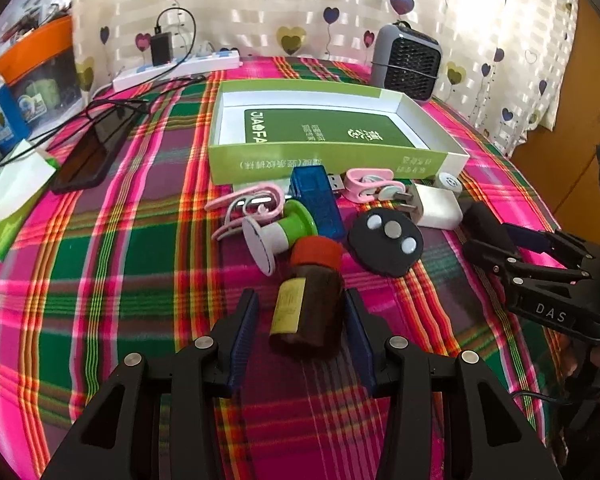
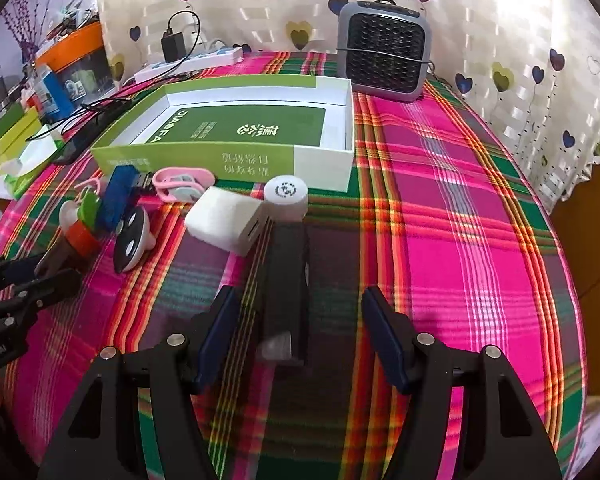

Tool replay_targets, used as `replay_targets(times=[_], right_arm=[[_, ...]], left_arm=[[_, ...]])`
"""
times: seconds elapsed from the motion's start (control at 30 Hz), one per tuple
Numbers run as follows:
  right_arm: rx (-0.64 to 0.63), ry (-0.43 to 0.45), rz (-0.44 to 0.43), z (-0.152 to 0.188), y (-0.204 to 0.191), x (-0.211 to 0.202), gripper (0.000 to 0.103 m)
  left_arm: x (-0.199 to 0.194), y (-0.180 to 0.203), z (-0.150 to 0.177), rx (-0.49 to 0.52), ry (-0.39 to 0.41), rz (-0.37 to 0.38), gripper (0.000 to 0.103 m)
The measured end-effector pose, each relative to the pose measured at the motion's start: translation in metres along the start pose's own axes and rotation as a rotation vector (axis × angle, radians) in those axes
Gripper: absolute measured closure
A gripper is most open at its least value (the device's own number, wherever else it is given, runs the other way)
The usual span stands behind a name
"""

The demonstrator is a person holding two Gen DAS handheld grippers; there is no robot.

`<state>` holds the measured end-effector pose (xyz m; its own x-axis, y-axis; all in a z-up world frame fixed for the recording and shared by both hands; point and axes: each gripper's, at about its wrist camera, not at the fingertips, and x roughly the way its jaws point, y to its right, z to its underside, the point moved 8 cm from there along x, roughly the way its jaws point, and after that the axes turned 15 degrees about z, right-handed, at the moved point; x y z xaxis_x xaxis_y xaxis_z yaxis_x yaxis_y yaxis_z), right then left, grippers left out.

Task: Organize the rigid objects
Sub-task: 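Close the left gripper on the brown red-capped bottle while the right gripper grasps the black flashlight, then carry the bottle with the left gripper while the right gripper carries the flashlight into the green box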

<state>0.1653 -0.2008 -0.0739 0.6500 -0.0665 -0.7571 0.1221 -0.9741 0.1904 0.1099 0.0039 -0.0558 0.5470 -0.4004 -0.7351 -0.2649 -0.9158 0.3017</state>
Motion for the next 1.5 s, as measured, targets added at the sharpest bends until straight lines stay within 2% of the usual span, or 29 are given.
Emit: replay_targets(times=[0.37,0.43,0.63,0.83,0.93,0.97,1.27,1.5], right_arm=[[-0.007,0.002,-0.007,-0.008,0.000,0.005,0.039],[-0.006,0.005,-0.006,-0.008,0.000,0.005,0.040],[0.002,0.011,-0.004,-0.008,0.002,0.004,0.053],[0.006,0.013,-0.003,-0.007,0.003,0.002,0.065],[0.005,0.014,-0.005,-0.007,0.003,0.001,0.078],[0.004,0.014,-0.005,-0.006,0.003,0.001,0.079],[0.013,0.006,-0.006,-0.006,0.004,-0.002,0.079],[0.018,0.031,-0.009,-0.016,0.005,-0.013,0.079]], left_arm=[[0.004,-0.001,-0.006,-0.013,0.003,0.005,0.062],[0.004,-0.001,-0.006,-0.013,0.003,0.004,0.066],[0.005,-0.003,-0.007,-0.014,0.004,0.002,0.072],[0.004,-0.003,-0.006,-0.019,0.008,0.009,0.072],[0.004,-0.003,-0.005,-0.021,0.009,0.012,0.072],[0.004,-0.003,-0.005,-0.021,0.008,0.013,0.072],[-0.007,-0.001,-0.010,-0.008,0.028,0.019,0.072],[-0.021,0.000,-0.025,0.004,0.051,0.023,0.072]])
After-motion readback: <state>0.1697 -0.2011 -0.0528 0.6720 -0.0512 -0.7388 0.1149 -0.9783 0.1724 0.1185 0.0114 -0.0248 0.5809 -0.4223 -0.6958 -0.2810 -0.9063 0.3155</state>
